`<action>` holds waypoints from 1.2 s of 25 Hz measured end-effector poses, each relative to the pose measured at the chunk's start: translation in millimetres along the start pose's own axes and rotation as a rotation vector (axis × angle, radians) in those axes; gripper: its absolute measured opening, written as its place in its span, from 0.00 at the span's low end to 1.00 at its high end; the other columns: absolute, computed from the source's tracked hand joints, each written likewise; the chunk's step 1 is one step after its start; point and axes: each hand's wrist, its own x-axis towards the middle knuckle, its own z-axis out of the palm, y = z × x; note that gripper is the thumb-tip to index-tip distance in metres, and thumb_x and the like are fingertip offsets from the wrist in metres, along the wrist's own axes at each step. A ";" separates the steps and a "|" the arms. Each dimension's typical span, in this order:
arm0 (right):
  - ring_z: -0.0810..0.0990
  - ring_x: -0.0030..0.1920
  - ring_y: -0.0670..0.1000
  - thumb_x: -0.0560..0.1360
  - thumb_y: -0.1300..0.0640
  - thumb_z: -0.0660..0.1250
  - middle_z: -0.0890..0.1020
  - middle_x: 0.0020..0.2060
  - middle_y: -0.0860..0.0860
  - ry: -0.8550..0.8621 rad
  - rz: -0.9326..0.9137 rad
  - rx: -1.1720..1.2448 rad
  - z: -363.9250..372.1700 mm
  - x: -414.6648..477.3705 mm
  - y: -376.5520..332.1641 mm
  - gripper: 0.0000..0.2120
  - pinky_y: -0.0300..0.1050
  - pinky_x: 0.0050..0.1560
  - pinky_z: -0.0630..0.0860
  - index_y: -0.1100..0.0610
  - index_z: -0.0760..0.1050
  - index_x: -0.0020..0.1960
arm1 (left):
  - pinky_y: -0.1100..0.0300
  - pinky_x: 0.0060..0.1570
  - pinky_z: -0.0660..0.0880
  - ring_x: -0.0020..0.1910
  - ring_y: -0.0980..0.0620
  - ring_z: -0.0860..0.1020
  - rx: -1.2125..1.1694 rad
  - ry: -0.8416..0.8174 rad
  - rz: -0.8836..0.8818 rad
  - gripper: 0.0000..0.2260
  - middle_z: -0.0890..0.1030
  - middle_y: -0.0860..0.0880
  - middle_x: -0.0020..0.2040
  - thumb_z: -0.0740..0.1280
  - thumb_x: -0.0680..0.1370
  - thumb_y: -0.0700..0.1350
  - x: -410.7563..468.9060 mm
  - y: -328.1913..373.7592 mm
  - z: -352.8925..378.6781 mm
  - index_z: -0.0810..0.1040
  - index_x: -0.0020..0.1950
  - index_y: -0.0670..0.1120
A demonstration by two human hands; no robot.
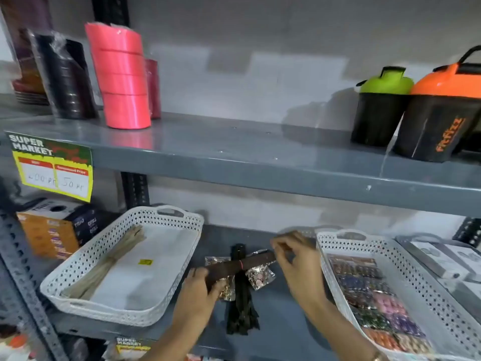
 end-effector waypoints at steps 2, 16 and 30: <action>0.77 0.33 0.41 0.72 0.67 0.66 0.77 0.34 0.48 -0.106 0.275 -0.082 20.1 4.1 30.7 0.10 0.26 0.34 0.67 0.55 0.79 0.36 | 0.52 0.59 0.73 0.58 0.44 0.74 0.251 -0.094 -0.159 0.21 0.77 0.42 0.57 0.61 0.75 0.57 7.8 -6.9 14.9 0.74 0.56 0.40; 0.77 0.43 0.47 0.66 0.63 0.70 0.77 0.33 0.55 -0.298 0.949 -0.052 92.5 17.6 116.4 0.04 0.39 0.38 0.70 0.64 0.81 0.35 | 0.56 0.37 0.70 0.40 0.37 0.78 -0.287 -0.066 -0.451 0.10 0.76 0.43 0.32 0.71 0.66 0.37 33.6 -33.9 42.3 0.69 0.33 0.43; 0.77 0.31 0.51 0.70 0.67 0.65 0.77 0.29 0.54 -0.392 0.882 -0.145 -3.5 45.8 143.2 0.11 0.42 0.36 0.76 0.57 0.75 0.31 | 0.63 0.26 0.80 0.37 0.45 0.79 -0.621 -0.194 -0.298 0.12 0.79 0.38 0.41 0.70 0.68 0.29 15.3 -2.7 38.6 0.74 0.37 0.45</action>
